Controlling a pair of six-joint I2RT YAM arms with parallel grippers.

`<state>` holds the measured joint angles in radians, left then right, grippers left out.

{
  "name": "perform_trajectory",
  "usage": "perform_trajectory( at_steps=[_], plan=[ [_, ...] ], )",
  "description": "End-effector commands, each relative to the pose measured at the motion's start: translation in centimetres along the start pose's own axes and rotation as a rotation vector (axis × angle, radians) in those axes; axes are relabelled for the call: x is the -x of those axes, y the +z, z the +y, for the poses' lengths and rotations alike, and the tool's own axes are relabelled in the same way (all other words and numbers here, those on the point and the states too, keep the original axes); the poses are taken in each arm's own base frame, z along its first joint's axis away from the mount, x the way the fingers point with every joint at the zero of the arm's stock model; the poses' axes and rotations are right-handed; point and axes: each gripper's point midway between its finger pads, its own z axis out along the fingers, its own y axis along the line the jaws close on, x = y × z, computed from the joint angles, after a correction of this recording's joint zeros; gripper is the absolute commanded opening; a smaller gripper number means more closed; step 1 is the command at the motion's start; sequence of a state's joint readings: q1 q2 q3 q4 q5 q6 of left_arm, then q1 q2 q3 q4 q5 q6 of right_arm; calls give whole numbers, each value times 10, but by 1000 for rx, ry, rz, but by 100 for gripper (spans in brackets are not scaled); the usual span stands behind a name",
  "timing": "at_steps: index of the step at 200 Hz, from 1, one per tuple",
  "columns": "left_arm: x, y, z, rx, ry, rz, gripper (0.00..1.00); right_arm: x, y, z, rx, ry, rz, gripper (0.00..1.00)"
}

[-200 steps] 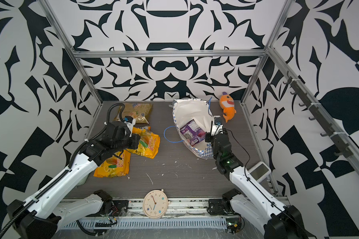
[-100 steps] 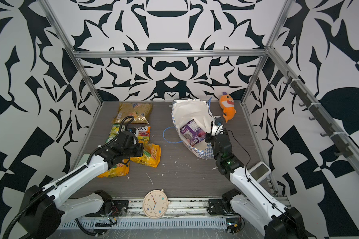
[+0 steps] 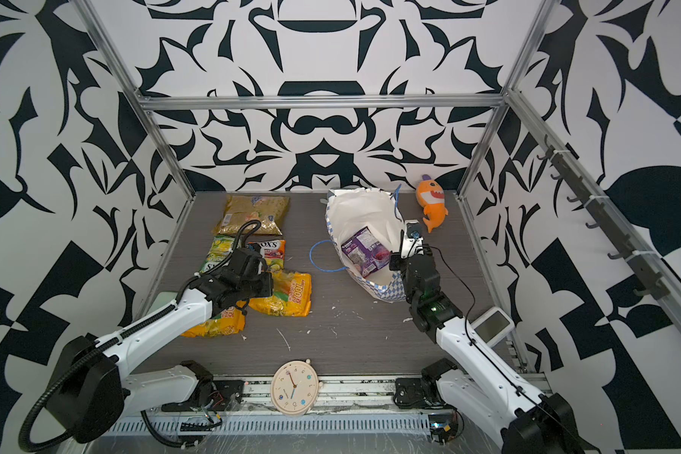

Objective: Take the snacks out of the paper bag
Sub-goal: Place the snack at the center of the table.

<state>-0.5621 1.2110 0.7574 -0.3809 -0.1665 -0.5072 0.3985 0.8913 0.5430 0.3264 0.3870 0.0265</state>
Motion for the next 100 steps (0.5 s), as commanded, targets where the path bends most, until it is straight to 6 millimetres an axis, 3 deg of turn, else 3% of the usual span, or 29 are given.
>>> perform_trajectory(
  at_steps=[1,16,34,46,53,100],
  plan=[
    [20,-15,3,41,18,-49,25,8,-1,-3,-9,22,-33,0],
    [32,-24,0,46,30,-75,30,8,-1,-4,-15,17,-32,0],
    [53,-33,-17,-5,62,-109,33,7,0,-4,-14,16,-30,0],
    [64,-33,-35,-64,91,-112,54,8,0,-4,-16,19,-34,0],
    [72,-34,-45,-84,107,-126,60,8,0,-4,-16,20,-35,0],
    [67,37,-72,-82,189,33,66,8,0,-4,-14,25,-34,0]
  ],
)
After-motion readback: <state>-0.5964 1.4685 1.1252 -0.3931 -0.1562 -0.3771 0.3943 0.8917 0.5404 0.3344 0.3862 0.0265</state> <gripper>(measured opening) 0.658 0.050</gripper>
